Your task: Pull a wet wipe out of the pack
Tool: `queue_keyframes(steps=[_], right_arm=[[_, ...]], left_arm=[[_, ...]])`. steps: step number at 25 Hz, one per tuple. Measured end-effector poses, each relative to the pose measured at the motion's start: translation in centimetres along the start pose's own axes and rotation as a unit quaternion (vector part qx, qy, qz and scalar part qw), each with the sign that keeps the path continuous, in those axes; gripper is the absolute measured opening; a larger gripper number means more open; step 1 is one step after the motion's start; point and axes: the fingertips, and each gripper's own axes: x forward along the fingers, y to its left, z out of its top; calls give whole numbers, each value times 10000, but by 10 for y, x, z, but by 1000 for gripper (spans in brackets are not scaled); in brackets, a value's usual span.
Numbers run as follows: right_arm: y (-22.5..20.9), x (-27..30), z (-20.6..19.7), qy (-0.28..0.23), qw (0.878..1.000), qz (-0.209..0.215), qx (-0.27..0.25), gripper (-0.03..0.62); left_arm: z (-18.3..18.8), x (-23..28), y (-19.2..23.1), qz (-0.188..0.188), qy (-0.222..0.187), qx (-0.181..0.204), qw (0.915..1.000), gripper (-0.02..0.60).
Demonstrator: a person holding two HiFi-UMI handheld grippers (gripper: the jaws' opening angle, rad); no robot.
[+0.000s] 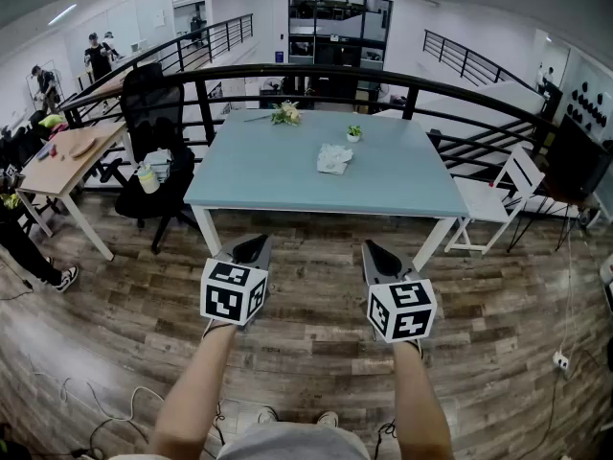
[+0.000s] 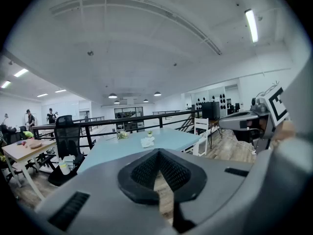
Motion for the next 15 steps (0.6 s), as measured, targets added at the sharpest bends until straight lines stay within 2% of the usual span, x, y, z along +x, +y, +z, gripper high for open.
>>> queue_keyframes(steps=[12, 15], right_arm=[[-28, -8, -5, -11, 9998, 142, 104, 6], [-37, -9, -7, -3, 9996, 222, 147, 26]], left_arm=[[3, 20, -30, 32, 61, 35, 10000, -9], [3, 26, -40, 64, 92, 43, 9999, -9]])
